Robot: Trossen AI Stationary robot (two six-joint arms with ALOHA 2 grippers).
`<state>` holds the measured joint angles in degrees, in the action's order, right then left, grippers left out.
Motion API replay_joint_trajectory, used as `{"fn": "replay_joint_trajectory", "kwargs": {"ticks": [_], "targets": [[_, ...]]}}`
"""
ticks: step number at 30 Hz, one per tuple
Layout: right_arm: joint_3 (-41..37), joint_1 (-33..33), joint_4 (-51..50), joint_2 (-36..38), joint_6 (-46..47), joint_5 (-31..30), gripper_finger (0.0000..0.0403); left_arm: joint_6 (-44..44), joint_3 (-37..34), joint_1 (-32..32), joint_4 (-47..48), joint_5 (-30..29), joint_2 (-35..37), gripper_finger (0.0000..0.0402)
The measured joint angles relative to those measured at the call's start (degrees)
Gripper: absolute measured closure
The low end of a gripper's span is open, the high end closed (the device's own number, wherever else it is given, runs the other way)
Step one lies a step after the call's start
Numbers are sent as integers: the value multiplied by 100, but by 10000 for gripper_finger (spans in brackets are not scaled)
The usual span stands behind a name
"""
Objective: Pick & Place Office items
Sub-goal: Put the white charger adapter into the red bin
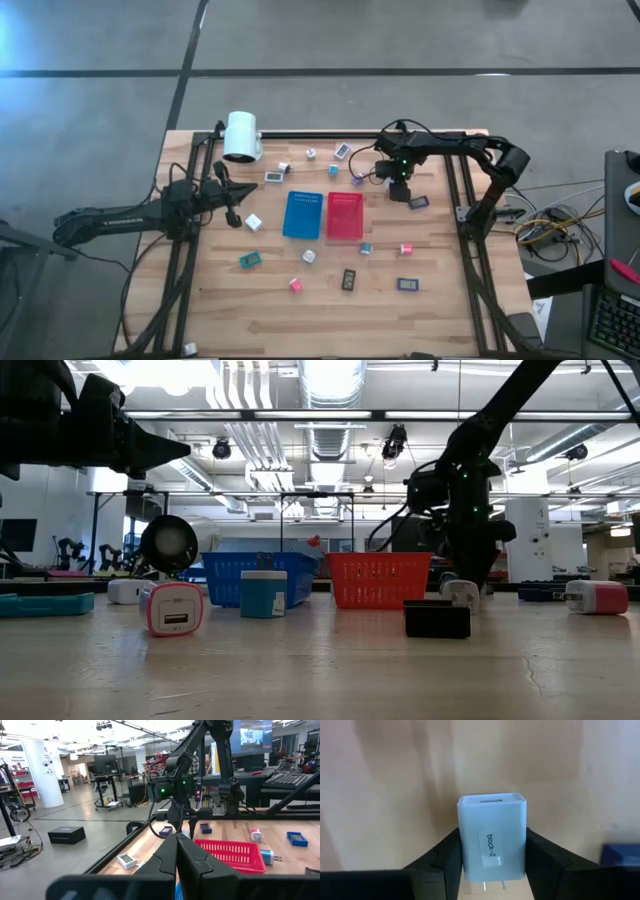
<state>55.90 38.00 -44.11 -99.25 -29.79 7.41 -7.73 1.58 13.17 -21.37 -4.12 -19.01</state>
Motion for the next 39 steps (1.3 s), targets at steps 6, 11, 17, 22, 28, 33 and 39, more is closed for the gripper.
{"fn": "replay_joint_trajectory", "kwargs": {"ticks": [6,11,17,22,28,33,39], "targets": [[-2,1,-5,336,136,583,245,0,0,0,0,-2,-1,392],[-2,0,-5,792,307,641,240,0,0,0,-1,-2,0,392],[0,0,2,1485,436,728,241,-2,0,0,0,-2,-1,392],[2,0,23,2099,483,984,239,-2,0,0,-1,-2,0,392],[3,0,48,2739,571,1115,238,-2,-2,0,-2,-2,1,392],[5,0,159,3135,762,1163,239,-2,-2,0,-2,-2,-1,392],[5,0,413,3523,1142,1612,238,-2,-2,0,-2,-2,-1,392]]}}
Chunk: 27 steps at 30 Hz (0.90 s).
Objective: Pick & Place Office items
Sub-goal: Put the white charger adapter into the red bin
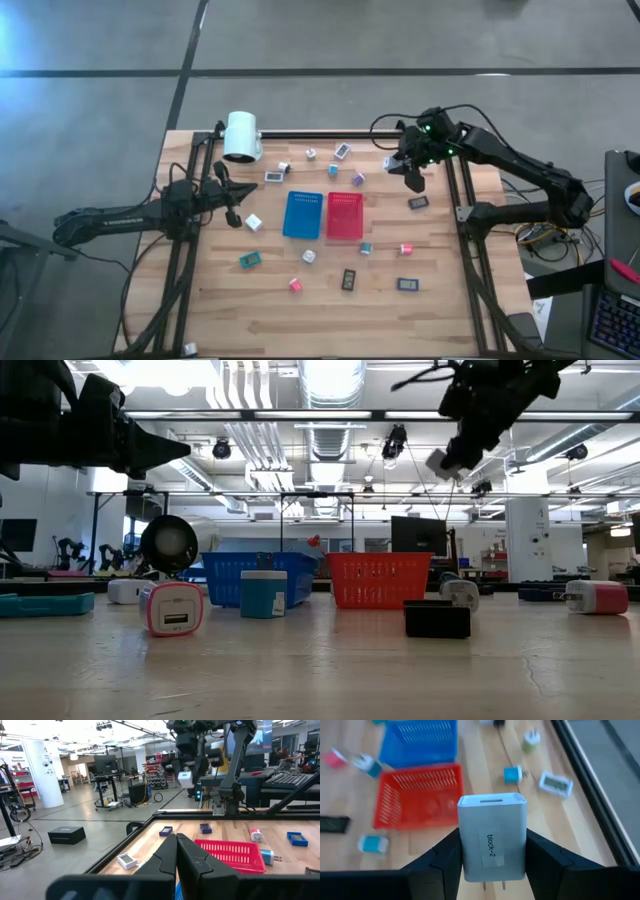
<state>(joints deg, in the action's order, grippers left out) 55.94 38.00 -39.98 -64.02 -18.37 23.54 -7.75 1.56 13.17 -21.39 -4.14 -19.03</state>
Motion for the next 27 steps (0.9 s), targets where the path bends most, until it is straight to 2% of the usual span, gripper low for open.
{"fn": "replay_joint_trajectory", "kwargs": {"ticks": [5,21,27], "targets": [[-48,0,361,323,316,235,236,-2,0,0,0,-5,2,392],[-575,-203,1295,1462,1287,248,240,10,0,0,103,-26,1,392],[-1123,-342,2222,2024,1939,248,241,35,0,0,103,-128,2,392]]}}
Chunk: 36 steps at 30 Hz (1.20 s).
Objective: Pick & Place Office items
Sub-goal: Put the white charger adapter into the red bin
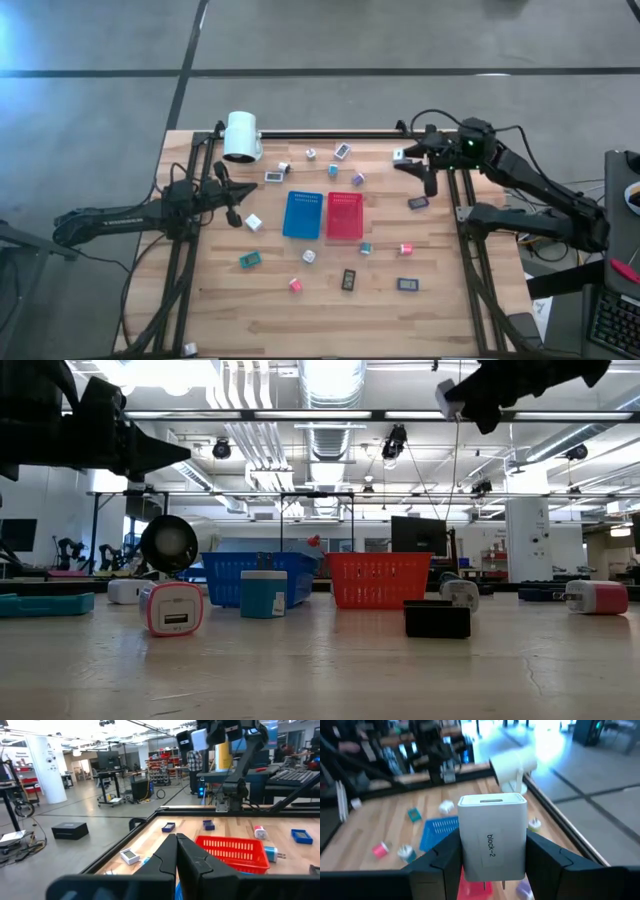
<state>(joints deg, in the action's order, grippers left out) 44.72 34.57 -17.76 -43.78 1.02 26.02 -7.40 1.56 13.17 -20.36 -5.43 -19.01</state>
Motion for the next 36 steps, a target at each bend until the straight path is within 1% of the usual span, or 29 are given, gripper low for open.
{"fn": "replay_joint_trajectory", "kwargs": {"ticks": [9,17,27,31,36], "targets": [[-569,-25,399,833,383,-1,241,35,0,0,33,-20,-2,392],[-1346,-169,1194,1644,900,-6,241,35,0,0,63,-20,-2,392],[-2061,-367,1683,2349,1055,-50,241,35,0,0,61,-22,-2,392],[-2228,-371,1680,2490,1080,-338,241,34,0,0,57,-22,-2,392],[-2473,-370,1718,2609,1062,-932,241,35,0,0,57,-22,-1,392]]}}
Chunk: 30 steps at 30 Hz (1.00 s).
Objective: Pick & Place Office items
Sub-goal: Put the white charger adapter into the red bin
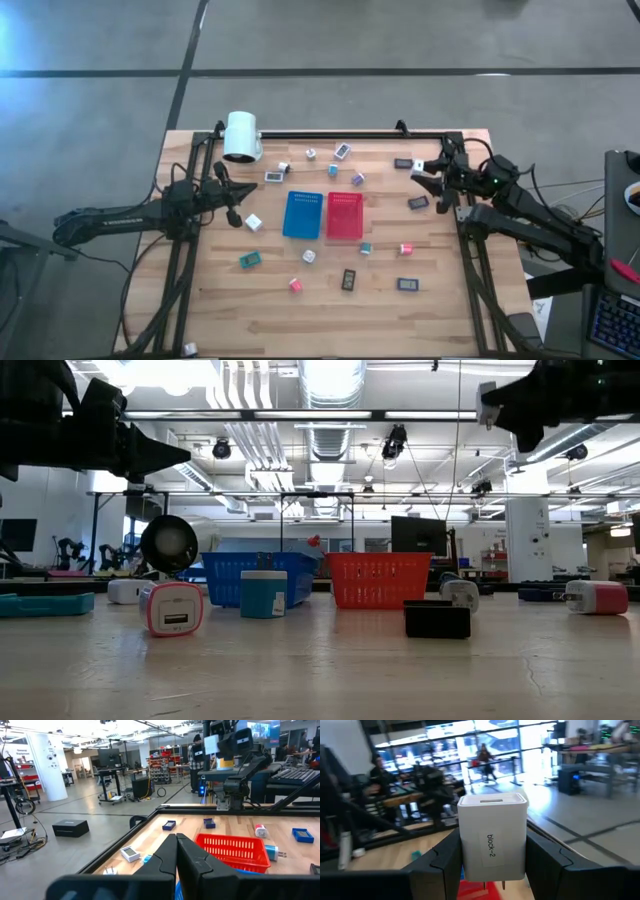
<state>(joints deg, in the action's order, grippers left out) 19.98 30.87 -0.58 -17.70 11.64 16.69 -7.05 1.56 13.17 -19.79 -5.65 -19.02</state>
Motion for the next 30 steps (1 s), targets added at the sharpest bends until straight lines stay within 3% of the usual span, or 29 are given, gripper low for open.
{"fn": "replay_joint_trajectory", "kwargs": {"ticks": [20,25,30], "targets": [[-1157,0,593,644,-26,-205,241,42,0,0,15,-17,0,392],[-1476,-2,723,762,78,-881,241,42,0,0,15,-115,0,392],[-1841,-2,1628,747,124,-1255,241,48,0,0,16,-188,0,392]]}}
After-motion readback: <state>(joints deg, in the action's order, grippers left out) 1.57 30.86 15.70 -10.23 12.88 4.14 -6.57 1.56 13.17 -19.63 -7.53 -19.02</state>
